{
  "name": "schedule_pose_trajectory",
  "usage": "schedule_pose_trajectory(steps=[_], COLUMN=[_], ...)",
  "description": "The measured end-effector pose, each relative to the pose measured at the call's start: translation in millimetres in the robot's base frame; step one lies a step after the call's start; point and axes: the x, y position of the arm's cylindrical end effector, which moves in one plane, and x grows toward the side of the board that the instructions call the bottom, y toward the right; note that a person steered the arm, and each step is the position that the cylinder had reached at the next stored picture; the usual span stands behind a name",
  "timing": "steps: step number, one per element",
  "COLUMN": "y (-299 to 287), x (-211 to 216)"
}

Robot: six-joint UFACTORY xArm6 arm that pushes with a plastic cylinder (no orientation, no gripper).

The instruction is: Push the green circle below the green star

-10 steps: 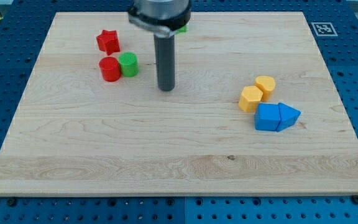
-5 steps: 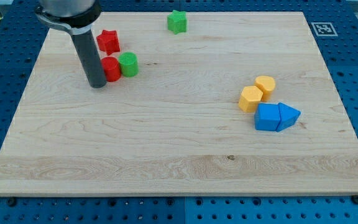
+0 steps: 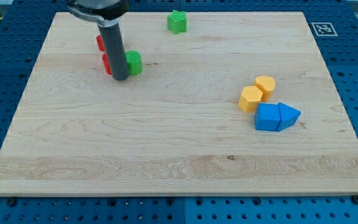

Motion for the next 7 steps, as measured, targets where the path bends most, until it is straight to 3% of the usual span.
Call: schedule_pose_trajectory(steps=[2,4,7], y=[9,16,94], x=[-5,-39,-62])
